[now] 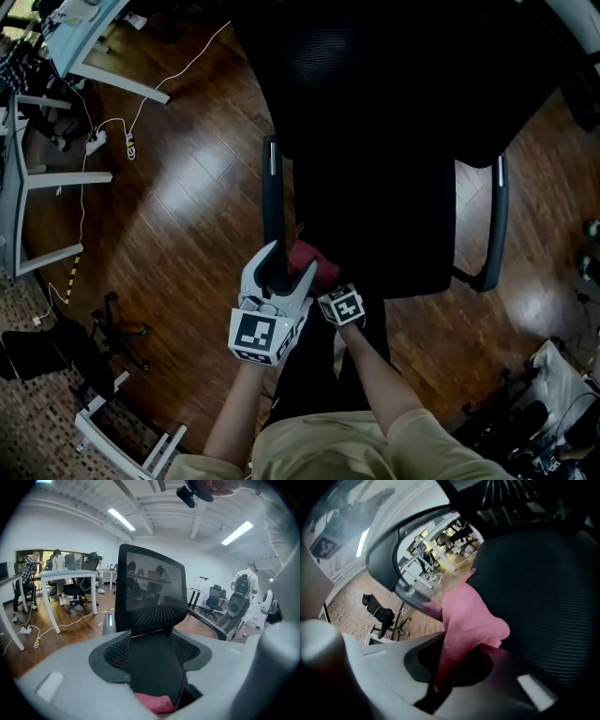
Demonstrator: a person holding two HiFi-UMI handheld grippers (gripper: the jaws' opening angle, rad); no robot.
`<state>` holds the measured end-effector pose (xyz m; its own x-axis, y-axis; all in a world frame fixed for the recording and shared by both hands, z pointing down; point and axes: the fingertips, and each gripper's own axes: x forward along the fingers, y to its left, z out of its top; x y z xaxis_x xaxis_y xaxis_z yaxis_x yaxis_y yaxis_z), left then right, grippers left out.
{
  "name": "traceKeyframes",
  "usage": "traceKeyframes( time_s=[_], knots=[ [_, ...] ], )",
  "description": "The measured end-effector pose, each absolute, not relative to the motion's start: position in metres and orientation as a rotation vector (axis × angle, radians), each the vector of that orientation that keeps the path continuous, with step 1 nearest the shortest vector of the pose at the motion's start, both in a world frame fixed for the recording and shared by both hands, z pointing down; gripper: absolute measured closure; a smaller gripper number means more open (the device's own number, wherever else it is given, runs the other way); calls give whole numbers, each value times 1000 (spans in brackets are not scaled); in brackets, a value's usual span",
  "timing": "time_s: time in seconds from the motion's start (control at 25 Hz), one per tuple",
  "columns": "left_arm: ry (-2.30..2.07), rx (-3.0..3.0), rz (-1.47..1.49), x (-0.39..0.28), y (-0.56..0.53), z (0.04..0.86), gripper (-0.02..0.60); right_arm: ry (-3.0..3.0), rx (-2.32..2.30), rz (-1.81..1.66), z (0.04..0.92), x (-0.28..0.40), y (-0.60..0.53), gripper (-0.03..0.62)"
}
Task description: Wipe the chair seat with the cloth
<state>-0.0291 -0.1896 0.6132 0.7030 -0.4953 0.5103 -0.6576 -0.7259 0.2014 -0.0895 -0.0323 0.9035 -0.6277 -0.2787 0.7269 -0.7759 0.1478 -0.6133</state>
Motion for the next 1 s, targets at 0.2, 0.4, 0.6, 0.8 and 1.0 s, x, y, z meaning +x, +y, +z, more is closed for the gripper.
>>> traceKeyframes(
  time_s=[0.2, 0.4, 0.6, 0.8, 1.0],
  knots=[
    [-890, 2555, 601, -34, -187, 601, 319, -1851, 1122, 1480, 915, -28, -16, 577],
    [-853, 2555, 601, -21, -180, 608, 319, -1432, 1510, 1279, 918, 172, 43, 577],
    [-824, 2566, 582, -10, -180, 609, 319, -1174, 1619, 1288, 920, 301, 103, 577],
    [-846, 2542, 611, -13, -182, 619, 319, -1558, 1358, 1286, 914, 195, 69, 577],
    [-869, 2554, 615, -8, -189, 610, 319, -2152, 789, 1284, 879, -43, 26, 577]
  ],
)
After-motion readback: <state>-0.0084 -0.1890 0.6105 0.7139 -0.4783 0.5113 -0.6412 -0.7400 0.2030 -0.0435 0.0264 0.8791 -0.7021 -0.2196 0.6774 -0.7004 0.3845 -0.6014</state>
